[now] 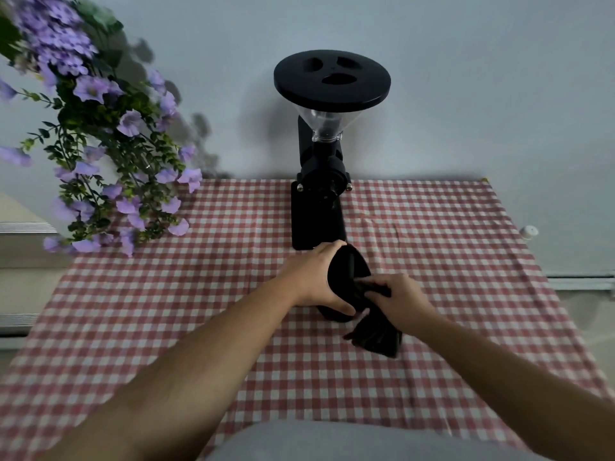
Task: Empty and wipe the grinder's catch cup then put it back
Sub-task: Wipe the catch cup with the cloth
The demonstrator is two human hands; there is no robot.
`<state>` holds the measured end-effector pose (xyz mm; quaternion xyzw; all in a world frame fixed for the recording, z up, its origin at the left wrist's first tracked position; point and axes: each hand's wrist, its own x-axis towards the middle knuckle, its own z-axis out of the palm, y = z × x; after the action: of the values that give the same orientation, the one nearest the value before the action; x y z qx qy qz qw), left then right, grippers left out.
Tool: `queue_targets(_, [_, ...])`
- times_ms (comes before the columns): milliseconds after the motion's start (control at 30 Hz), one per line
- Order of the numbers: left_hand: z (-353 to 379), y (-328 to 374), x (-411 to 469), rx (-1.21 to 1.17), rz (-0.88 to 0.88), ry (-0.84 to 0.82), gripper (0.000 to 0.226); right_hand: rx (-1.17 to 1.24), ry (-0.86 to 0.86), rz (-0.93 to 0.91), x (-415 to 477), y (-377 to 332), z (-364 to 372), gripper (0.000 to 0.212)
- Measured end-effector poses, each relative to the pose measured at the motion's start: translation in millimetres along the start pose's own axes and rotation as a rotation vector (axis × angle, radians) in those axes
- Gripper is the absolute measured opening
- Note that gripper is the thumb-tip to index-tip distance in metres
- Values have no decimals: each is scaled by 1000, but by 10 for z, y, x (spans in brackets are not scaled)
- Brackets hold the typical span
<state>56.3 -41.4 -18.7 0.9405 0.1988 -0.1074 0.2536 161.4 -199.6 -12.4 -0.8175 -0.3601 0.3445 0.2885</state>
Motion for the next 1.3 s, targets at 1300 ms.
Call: queue_targets(1300, [3,15,0,-119,-15,-7,119,-775,111,-488,240,266,-211,42])
